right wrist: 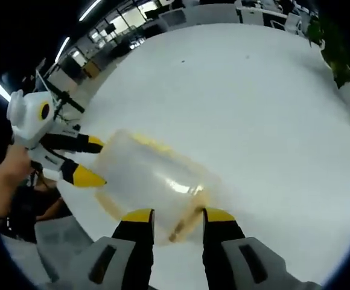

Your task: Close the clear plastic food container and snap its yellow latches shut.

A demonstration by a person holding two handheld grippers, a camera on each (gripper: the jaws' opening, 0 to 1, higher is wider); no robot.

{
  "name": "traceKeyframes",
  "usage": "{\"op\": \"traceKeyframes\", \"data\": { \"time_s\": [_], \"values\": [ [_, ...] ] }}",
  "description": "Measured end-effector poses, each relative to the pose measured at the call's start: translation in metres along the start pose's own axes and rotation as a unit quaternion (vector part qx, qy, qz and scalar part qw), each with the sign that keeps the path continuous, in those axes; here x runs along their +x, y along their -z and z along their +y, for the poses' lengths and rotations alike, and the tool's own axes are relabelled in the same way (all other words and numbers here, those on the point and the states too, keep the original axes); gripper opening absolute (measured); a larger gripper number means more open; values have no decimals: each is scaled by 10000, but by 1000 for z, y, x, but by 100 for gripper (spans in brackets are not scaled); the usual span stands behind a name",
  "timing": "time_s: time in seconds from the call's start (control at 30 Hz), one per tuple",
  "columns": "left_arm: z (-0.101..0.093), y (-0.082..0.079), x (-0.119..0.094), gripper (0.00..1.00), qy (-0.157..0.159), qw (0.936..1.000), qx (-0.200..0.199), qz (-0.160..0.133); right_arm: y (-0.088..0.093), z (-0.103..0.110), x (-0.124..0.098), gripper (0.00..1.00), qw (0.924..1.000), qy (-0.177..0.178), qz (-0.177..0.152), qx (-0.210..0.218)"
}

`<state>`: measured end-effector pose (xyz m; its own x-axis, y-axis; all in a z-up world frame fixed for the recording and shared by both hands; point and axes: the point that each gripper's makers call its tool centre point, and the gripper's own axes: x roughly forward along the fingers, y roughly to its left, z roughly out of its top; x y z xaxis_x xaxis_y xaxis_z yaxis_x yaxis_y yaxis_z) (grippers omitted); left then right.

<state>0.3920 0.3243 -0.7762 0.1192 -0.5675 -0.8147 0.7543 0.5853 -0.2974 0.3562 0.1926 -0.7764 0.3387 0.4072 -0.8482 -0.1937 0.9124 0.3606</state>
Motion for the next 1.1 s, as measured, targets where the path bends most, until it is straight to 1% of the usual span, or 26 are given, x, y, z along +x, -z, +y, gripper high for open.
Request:
{"op": "traceKeyframes", "data": {
  "time_s": [0.03,0.07,0.1,0.13,0.17,0.2,0.27,0.4,0.5,0.73,0.87,1.1],
  "values": [
    [-1,2,-1,39,39,10000,-82,20,2,1,0,26,9999,-114,8,3],
    [1,4,-3,38,103,9993,-359,-25,-7,-2,3,24,9997,-100,-185,98],
    [-3,4,-3,37,246,9979,-596,-40,-2,6,0,24,9993,-222,-1,308],
    [0,4,-5,37,164,9992,-364,-47,-2,4,-1,24,9999,-109,49,58],
    [-2,3,-3,37,137,9994,-324,-35,-3,6,-1,24,9999,-54,89,47],
    [0,4,-3,37,140,9991,-389,-53,-3,7,0,24,9999,-39,115,70],
    [0,5,-5,37,157,9991,-384,-87,-2,6,2,25,9999,-28,124,83],
    [1,5,-2,37,205,9988,-444,-56,0,6,2,25,9999,-15,143,28],
    [-1,5,-1,38,248,9986,-460,-77,1,8,1,26,10000,-32,74,35],
    [-2,5,0,40,213,9983,-538,-94,4,8,3,28,10000,-22,-47,30],
    [-2,5,1,40,201,9981,-554,-169,3,7,3,28,9999,-68,-78,-2],
    [-4,6,2,41,133,9975,-646,-260,2,7,5,29,9994,-232,112,-242]
  ]
}}
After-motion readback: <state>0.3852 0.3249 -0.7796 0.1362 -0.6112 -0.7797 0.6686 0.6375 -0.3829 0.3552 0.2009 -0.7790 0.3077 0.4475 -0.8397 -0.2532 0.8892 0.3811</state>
